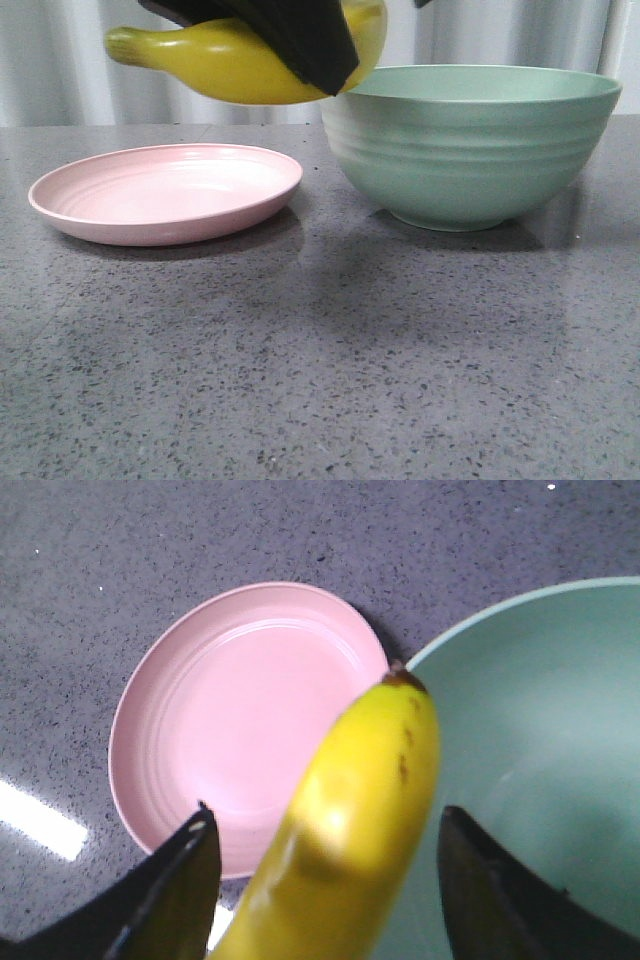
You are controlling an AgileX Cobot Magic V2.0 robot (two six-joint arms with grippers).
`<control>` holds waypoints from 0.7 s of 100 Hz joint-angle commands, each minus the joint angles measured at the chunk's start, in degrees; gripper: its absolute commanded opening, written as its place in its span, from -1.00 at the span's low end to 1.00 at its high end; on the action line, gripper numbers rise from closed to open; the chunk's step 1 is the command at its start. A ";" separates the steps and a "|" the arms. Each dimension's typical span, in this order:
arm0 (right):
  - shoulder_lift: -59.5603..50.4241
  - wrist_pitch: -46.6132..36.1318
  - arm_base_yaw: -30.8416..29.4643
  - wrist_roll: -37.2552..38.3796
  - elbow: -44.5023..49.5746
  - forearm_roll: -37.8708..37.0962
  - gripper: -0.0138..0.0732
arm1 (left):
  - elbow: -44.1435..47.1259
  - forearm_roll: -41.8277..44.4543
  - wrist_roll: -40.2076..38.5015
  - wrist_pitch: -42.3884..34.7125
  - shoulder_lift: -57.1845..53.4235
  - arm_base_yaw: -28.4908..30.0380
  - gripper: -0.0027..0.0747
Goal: Transfer banana from pink plate to green bowl
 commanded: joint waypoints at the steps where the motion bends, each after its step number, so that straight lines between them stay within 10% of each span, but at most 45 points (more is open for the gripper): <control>1: 0.36 -5.80 -0.18 0.32 -2.87 2.03 0.21 | -1.98 -1.10 0.07 -3.17 -2.29 -0.47 -0.98; 41: 4.41 -3.69 -3.11 0.32 -4.60 5.10 0.15 | -1.98 -1.49 0.07 -3.95 -2.85 -0.47 -0.98; 70: 4.41 -2.73 -3.11 0.32 -4.60 5.10 -0.87 | -1.98 -1.49 0.07 -3.60 -2.86 -0.47 -0.91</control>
